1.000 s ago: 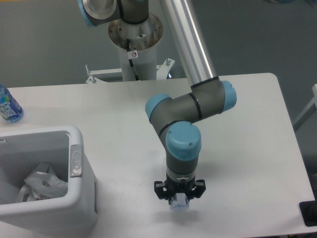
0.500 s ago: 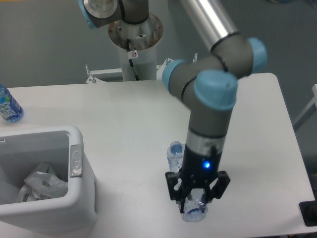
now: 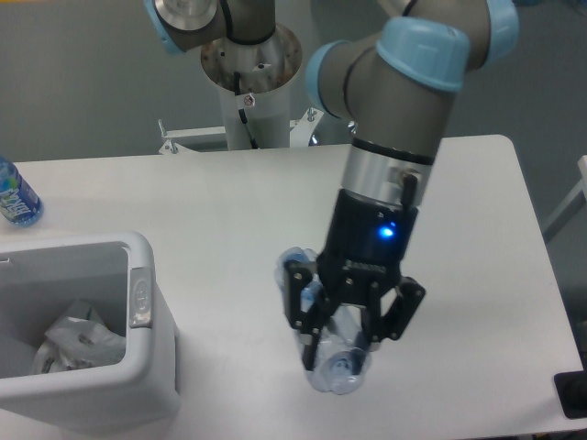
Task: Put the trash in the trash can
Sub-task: 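Carry the bottle over the trash bin and lower it inside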
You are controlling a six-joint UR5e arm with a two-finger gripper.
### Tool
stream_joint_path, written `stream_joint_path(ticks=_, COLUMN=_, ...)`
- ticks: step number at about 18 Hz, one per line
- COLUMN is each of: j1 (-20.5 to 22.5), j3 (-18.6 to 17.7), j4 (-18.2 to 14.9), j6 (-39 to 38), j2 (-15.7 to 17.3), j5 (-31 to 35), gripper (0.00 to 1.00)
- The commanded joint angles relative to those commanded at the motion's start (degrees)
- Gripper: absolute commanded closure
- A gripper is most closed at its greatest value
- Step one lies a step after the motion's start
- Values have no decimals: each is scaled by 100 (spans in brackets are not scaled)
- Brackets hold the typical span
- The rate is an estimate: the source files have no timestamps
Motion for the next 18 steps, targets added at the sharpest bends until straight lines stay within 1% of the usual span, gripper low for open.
stream_joint_path(ticks=2, j1=-254, j3=9, j4=352, j6=-98, j2=0, j5=-9, gripper=47)
stream_joint_path(ticks=3, j1=-377, j3=35, j4=458, j6=-159, j2=9, j5=-17, gripper=47)
stream_joint_path(ticks=4, j1=-439, j3=61, j4=485, j6=-238, j2=9, j5=-18, gripper=47)
stream_joint_path(ticks=7, j1=-711, j3=149, j4=485, j6=-274, j2=35, j5=-18, gripper=47)
stream_joint_path(ticks=9, j1=-896, j3=149, j4=485, j6=-274, j2=96, j5=-18, gripper=47)
stream_joint_path(ticks=12, j1=-1291, j3=97, j4=485, j6=-274, j2=176, j5=-18, gripper=47)
stream_joint_path(ticks=18, j1=-1714, j3=79, j4=485, j6=-186, j2=106, j5=-17, gripper=47)
